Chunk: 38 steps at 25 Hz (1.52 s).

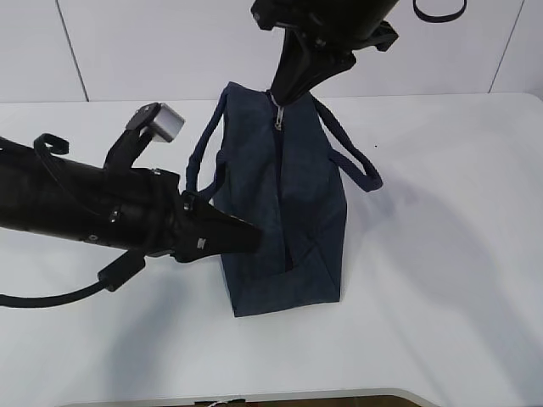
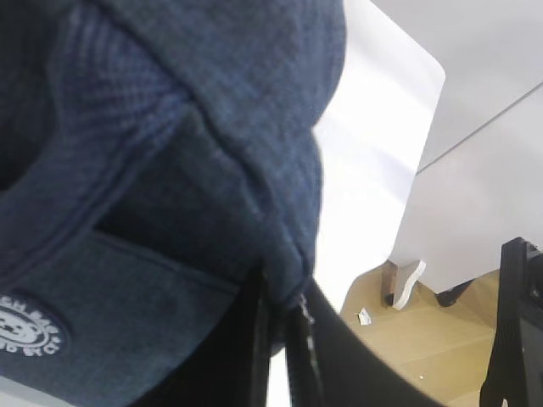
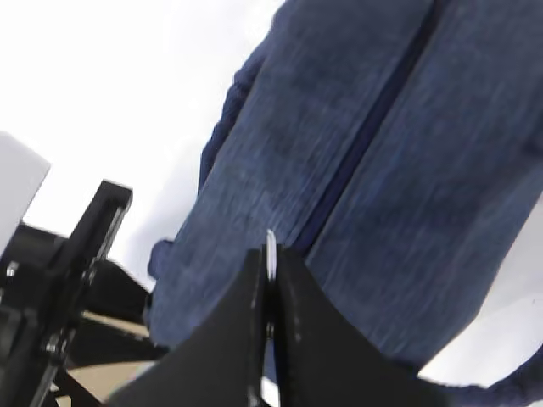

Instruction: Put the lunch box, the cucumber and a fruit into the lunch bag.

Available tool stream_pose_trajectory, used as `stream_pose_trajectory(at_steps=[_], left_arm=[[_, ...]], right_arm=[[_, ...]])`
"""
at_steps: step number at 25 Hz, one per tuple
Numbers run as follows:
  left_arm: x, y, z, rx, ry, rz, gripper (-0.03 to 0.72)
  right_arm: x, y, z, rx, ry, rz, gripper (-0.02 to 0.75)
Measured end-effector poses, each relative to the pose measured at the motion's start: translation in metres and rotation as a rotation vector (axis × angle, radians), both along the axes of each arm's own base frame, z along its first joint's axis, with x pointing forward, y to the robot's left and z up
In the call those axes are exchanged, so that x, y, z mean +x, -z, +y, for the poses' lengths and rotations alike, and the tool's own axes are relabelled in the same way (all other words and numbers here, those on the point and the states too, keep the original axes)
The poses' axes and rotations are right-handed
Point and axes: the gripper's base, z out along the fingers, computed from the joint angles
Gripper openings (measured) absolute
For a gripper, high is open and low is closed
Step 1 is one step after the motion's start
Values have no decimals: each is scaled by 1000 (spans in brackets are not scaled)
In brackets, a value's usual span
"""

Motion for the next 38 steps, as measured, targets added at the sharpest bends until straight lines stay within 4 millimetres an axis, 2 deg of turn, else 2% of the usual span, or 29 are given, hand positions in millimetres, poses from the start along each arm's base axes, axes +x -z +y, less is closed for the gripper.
stream_pose_trajectory(at_steps=[7,11,18,26,33,38], left_arm=[[0,0,0,5,6,-3,-9],[0,0,0,6,7,-3,-9],[0,1,0,7,9,-4,-9],[-1,1,0,9,10,-5,-9],[-1,1,1,19,22,-10,-9],[-1,2,1,34,27,-18,-9]], right_arm=[[23,-5,-11,22,62,-36,5],[37,-3,-8,30,67,-56,5],[66,13,2,45,75,-84,5],[100,39,1,58,110,-99,5],[118,57,-6,108,139,-78,5],[124,55,-6,136,162,-124,5]])
